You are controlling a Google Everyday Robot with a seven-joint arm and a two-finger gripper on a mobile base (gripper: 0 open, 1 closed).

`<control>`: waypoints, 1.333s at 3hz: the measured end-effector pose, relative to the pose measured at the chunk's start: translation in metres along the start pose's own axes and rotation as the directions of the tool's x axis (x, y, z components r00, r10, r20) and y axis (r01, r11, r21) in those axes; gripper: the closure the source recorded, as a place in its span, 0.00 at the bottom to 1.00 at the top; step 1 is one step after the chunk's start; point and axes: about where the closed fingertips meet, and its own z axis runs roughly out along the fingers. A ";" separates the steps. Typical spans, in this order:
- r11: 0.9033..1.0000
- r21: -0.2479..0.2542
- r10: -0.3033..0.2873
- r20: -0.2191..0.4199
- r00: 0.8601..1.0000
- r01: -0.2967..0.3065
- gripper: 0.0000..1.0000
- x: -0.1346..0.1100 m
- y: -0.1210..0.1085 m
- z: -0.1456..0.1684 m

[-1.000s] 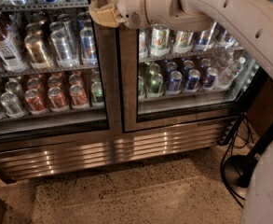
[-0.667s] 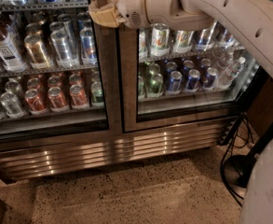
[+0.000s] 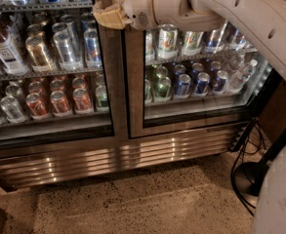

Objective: Open left fridge door

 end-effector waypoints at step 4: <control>1.000 -0.025 0.009 -0.010 1.000 -0.009 1.00 -0.001 0.005 -0.001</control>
Offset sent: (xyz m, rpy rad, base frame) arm -0.0337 0.0848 -0.0687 -0.2216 0.2375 0.3212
